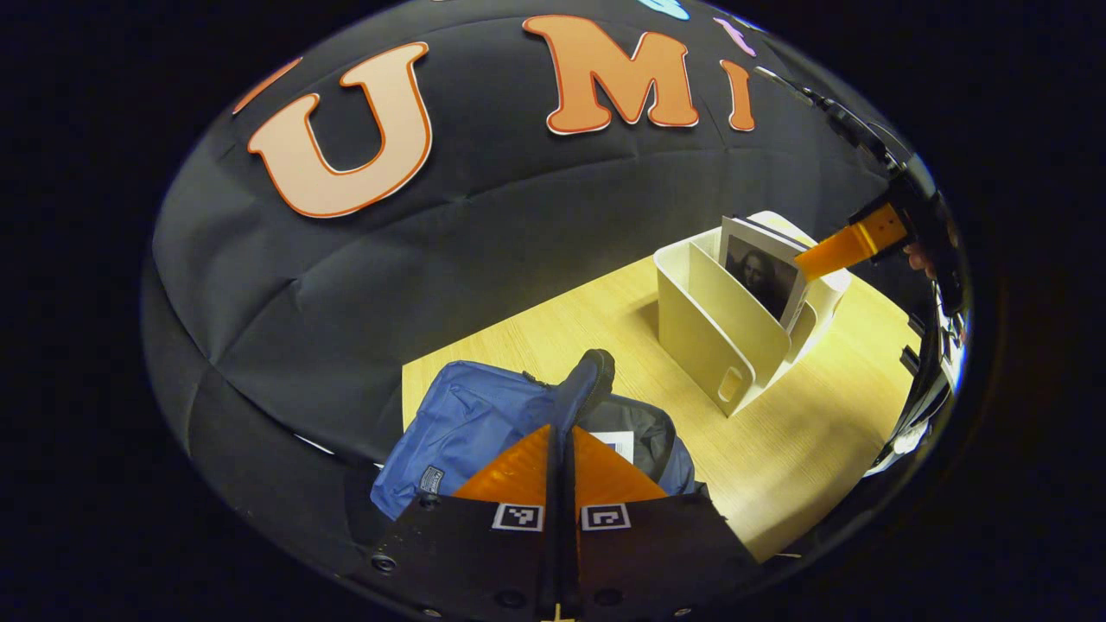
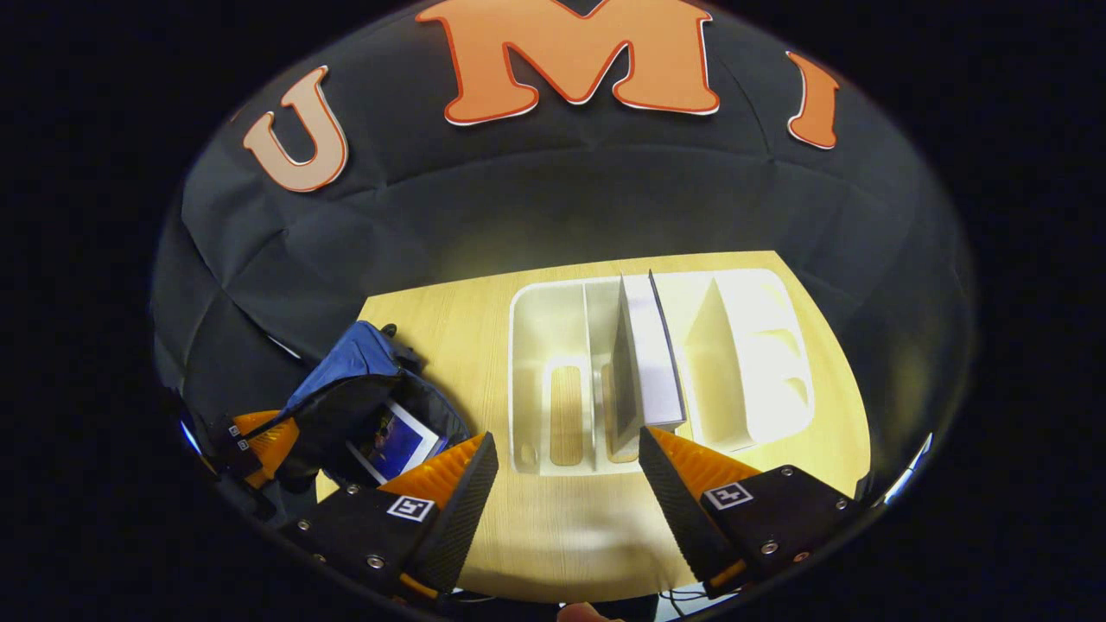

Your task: Open the schoolbag, grab two books from the bookshelf and put them into the schoolbag.

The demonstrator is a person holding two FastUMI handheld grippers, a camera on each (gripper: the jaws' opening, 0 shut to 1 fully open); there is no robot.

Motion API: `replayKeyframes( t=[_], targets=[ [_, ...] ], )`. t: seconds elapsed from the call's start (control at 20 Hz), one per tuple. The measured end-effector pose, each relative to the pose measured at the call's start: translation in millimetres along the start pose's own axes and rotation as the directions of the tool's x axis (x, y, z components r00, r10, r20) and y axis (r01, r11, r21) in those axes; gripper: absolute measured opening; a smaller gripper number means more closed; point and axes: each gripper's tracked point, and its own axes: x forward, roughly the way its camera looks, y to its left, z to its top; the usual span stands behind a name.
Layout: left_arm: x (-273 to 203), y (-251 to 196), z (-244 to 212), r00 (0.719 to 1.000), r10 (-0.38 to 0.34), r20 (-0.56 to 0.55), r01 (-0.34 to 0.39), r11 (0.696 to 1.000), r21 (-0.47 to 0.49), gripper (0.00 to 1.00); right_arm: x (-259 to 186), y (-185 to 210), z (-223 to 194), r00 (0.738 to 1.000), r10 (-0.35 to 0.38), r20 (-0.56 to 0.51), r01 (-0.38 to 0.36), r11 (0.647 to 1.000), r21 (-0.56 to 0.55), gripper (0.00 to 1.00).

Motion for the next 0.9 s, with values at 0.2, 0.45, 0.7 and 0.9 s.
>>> replayKeyframes(
  t=[0.2, 0.45, 0.7, 0.9],
  targets=[
    [3.1, 1.2, -2.4, 1.000, -0.002, -0.004, 0.002, 1.000, -0.007, 0.02, -5.3, -32.0, 38.7, 0.997, -0.081, -0.002, 0.081, 0.994, -0.080, 0.97],
    [8.4, 1.5, -7.0, 1.000, -0.009, -0.015, 0.009, 1.000, -0.021, 0.02, 15.2, -44.2, 60.3, 0.991, -0.062, -0.121, 0.055, 0.997, -0.063, 0.97],
    [16.2, -2.4, -14.9, 0.999, -0.025, -0.035, 0.024, 0.998, -0.050, 0.02, 53.7, -53.1, 49.7, 0.957, -0.036, -0.288, 0.032, 0.999, -0.020, 0.97],
    [22.8, 0.4, -19.0, 0.999, -0.023, -0.048, 0.020, 0.998, -0.065, 0.02, 80.1, -60.7, 38.4, 0.919, -0.059, -0.390, 0.052, 0.998, -0.030, 0.97]
  ],
)
